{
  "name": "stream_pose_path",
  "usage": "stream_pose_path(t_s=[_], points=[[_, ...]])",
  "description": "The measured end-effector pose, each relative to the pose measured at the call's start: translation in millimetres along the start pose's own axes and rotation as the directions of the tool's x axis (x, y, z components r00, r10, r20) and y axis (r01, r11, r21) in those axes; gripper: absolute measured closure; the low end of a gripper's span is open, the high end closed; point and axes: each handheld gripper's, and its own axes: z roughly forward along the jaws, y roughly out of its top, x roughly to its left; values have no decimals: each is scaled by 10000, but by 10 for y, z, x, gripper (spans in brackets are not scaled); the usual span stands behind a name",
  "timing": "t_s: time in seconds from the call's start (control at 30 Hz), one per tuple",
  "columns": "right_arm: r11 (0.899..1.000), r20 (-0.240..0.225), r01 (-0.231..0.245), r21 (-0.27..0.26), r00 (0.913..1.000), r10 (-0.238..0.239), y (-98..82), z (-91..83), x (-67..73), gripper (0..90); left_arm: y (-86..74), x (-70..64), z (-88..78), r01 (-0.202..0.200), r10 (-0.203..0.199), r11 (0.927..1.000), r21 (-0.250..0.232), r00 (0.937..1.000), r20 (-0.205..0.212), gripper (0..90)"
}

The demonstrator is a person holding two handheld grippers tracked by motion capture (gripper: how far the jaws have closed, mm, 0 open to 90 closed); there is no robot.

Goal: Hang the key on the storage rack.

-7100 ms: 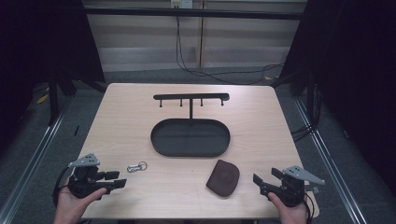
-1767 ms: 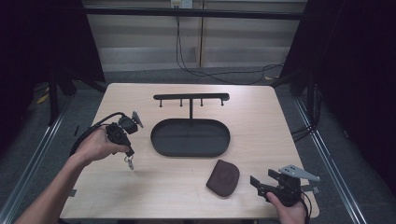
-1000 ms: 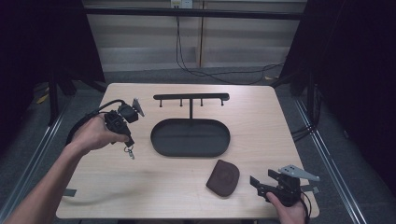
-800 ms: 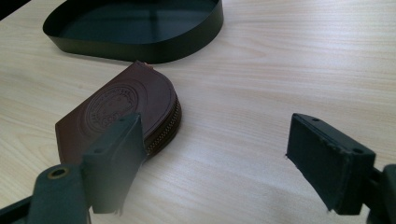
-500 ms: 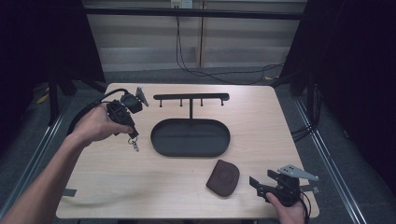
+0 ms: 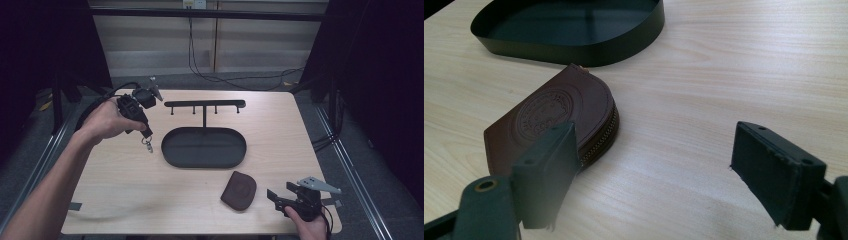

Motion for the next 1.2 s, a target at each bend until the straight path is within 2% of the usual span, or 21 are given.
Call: stream_pose_path(t_s=[0.13, 0.33, 0.5, 0.67, 0.83, 1.03, 1.13, 1.2], points=[[10000, -7, -9, -6, 10000, 9, -1, -1, -1, 185, 55, 7, -85, 75, -76, 9998, -198, 10000, -57, 894], [10000, -44, -30, -11, 10000, 30, -1, -3, -3, 185, 146, 4, -173, 142, -145, 9998, -153, 9997, -218, 894], [10000, -88, -59, -4, 9999, 59, 0, -2, -4, 185, 244, 13, -224, 172, -175, 9997, -146, 9997, -189, 894], [10000, -98, -81, -17, 9999, 81, -1, -6, -5, 185, 373, 4, -242, 162, -165, 9998, -134, 9996, -213, 895], [9999, -154, -101, -42, 9998, 101, -2, -8, -9, 185, 485, -8, -246, 315, -319, 9993, -215, 9992, -221, 895], [10000, -195, -75, -34, 9998, 75, -1, -8, -8, 185, 580, 10, -148, 313, -316, 9994, -112, 9992, -235, 895], [10000, -174, -53, -44, 9998, 52, -2, -11, -3, 185, 630, 77, -132, 644, -647, 9977, -199, 9978, -134, 895], [10000, -187, -64, -34, 9998, 63, -1, -9, -6, 185, 657, 124, -118, 1113, -1119, 9935, -223, 9934, -262, 896]])
